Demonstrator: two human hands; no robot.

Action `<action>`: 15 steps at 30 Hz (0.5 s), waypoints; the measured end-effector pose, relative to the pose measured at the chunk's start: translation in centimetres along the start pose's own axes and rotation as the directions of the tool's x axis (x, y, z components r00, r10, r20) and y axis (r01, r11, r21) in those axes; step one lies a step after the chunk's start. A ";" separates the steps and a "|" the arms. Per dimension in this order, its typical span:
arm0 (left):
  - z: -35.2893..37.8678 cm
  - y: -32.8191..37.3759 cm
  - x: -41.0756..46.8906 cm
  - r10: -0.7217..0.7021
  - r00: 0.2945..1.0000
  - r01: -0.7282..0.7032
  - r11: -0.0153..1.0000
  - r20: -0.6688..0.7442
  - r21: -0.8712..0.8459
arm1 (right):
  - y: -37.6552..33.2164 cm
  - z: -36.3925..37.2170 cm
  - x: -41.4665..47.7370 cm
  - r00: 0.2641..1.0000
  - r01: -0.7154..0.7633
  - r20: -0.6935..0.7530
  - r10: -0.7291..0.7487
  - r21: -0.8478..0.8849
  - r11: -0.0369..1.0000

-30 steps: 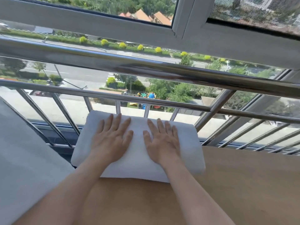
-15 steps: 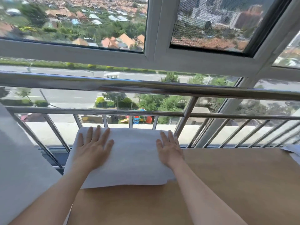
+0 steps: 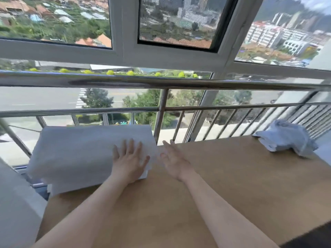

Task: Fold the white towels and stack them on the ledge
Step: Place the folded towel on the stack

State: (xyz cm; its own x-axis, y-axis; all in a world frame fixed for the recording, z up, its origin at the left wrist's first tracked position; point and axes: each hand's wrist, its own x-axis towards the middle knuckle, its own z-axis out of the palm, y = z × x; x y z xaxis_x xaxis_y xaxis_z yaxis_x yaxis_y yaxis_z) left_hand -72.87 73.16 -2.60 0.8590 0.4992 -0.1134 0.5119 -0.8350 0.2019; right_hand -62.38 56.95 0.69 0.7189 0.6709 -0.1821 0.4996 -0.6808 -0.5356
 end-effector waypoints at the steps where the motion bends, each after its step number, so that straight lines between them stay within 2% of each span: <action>1: 0.4 1.5 -0.7 0.030 0.999 -0.030 0.999 0.012 -0.023 | 1.0 -0.7 -1.1 1.000 -0.010 -0.018 0.009 -0.010 1.000; 5: 0.8 7.9 -3.8 0.134 0.991 -0.136 0.983 -0.031 -0.119 | 6.0 -3.4 -5.4 0.995 -0.037 -0.093 0.030 -0.082 0.996; 9: 1.7 15.4 -7.0 0.211 0.969 -0.217 0.975 -0.126 -0.040 | 12.0 -6.0 -10.2 0.988 -0.052 -0.147 0.045 -0.042 0.998; 15: 4.1 27.6 -10.7 0.291 0.948 -0.287 0.957 -0.127 0.045 | 22.4 -9.2 -18.2 0.981 -0.128 -0.147 0.126 -0.008 0.992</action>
State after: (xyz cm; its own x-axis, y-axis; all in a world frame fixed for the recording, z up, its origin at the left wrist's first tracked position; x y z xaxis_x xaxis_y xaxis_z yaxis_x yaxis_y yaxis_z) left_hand -67.90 43.81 0.22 0.9627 0.2600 0.0748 0.2431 -0.9528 0.1819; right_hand -59.81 26.82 -0.38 0.8389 0.5296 -0.1251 0.4072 -0.7634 -0.5013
